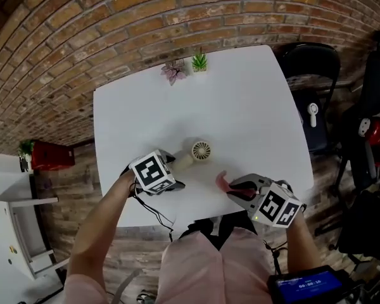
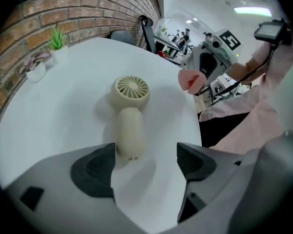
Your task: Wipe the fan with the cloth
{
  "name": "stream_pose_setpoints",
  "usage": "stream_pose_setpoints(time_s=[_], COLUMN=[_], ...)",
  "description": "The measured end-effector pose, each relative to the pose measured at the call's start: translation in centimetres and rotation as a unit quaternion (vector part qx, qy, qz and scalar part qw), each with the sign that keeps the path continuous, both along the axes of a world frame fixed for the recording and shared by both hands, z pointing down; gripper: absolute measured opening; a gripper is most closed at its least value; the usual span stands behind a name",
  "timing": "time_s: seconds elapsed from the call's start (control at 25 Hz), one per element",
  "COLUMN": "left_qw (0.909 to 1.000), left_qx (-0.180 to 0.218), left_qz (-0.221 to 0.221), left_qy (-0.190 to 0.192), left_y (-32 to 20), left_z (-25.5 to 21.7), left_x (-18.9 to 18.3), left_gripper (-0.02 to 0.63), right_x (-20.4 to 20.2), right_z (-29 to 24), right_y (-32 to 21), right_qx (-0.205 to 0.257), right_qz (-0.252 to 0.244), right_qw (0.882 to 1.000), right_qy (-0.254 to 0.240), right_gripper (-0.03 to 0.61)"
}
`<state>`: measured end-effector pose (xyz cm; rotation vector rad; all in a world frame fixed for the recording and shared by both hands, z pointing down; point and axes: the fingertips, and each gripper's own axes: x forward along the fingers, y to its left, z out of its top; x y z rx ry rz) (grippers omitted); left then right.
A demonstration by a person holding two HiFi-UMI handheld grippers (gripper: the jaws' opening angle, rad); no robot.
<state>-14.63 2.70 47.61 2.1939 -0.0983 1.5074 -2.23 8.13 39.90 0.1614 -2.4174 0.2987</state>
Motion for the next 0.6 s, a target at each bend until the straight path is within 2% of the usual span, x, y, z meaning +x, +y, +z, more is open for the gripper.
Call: stream_pose_setpoints(time_s=[0.12,0.32,0.52,0.6], left_qw=[0.9998,0.9961,0.9959,0.9948], left_qx=[-0.009,-0.048,-0.028,-0.033], left_qz=[0.014,0.029,0.061,0.058], left_qy=[0.008,0.068,0.061,0.076], left_y=[0.8,3.8,4.1,4.4], left_z=[0.0,-0.6,-0.3,-0.7], left_x=[1.5,6.3,8.8,9.8], left_gripper=[0.388,0.388,0.388,0.388], right_x=[0.6,1.7,3.4,3.6], right_z=[-0.1,-0.2,0.2,0.3], right_y=[-0.4,-0.1,-0.2,-0.1], right_qx=[0.007,0.004,0.004,0.000], right_qz=[0.013,0.031,0.042,0.047], right_qw=[1.000,1.000,0.999,0.999], right_qy=[0.003,0.002,0.010,0.006], right_gripper=[0.038,0.038,0.038,0.038])
